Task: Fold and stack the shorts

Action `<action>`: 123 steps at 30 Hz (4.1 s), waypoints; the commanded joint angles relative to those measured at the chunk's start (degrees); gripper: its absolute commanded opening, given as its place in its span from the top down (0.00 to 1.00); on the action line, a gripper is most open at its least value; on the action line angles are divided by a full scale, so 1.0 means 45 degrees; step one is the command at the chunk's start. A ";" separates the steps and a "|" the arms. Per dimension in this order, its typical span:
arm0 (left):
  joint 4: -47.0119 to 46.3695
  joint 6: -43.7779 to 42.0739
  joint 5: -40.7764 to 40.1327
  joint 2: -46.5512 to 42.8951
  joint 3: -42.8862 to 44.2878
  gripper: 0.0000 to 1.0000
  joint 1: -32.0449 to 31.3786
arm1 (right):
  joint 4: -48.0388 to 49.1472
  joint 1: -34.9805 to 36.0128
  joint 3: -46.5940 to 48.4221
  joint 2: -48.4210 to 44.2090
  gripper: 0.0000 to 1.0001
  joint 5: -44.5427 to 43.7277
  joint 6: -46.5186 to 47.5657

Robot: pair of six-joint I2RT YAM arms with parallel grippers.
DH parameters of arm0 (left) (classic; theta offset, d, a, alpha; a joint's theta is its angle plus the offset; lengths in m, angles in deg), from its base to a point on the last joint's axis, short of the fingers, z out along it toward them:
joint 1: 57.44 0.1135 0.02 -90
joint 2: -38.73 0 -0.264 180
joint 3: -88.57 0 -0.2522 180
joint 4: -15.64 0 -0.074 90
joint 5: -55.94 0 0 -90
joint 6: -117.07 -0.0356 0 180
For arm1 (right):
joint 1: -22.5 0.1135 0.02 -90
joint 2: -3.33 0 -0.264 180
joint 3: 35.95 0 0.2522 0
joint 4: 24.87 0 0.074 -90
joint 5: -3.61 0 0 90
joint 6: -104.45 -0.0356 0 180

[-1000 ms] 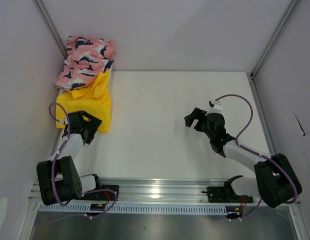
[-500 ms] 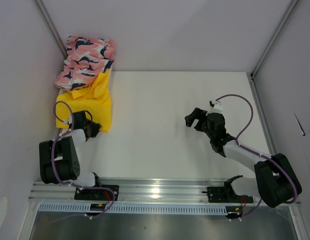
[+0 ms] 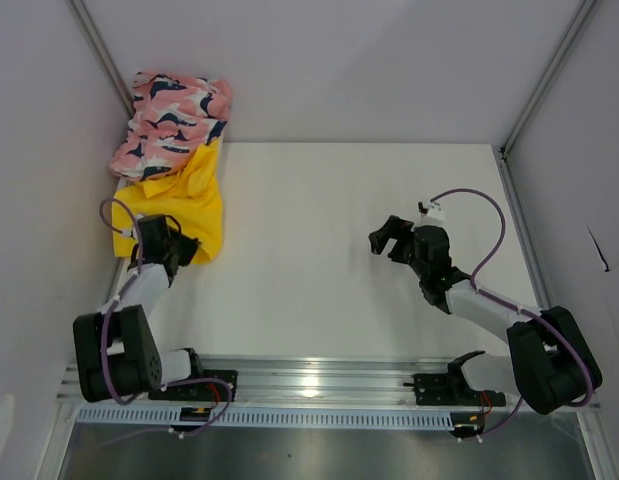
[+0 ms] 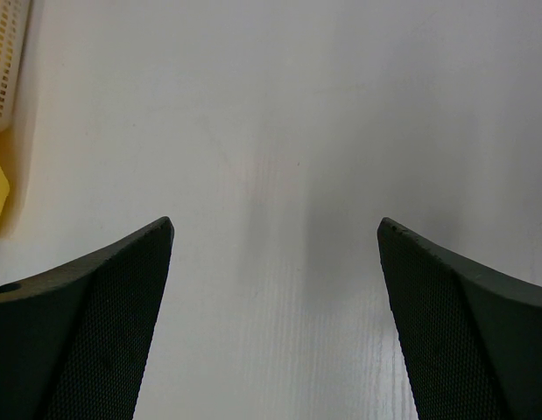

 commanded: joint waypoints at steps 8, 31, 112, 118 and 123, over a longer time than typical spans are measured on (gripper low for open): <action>0.2708 0.0254 -0.0452 -0.2798 0.5714 1.00 -0.0208 | 0.0326 -0.0048 0.0452 0.0078 0.01 0.0201 -0.0067; 0.1480 0.1248 0.2436 0.1113 2.1492 1.00 -0.0618 | 0.0404 -0.0126 0.0647 0.0390 0.00 0.0630 0.0050; 0.1188 -0.5529 -0.1038 -0.5584 1.4283 1.00 -0.6712 | 0.0287 -0.0262 0.0804 0.0703 0.01 0.1060 -0.0028; 0.0873 -0.4105 0.0444 -0.5707 1.3522 1.00 -0.6712 | 0.0307 -0.0282 0.0823 0.0723 0.01 0.1390 -0.0028; -0.1671 -0.1533 0.2513 -0.5569 0.9763 1.00 -0.6712 | 0.0307 -0.0282 0.0745 0.0586 0.01 0.1432 -0.0009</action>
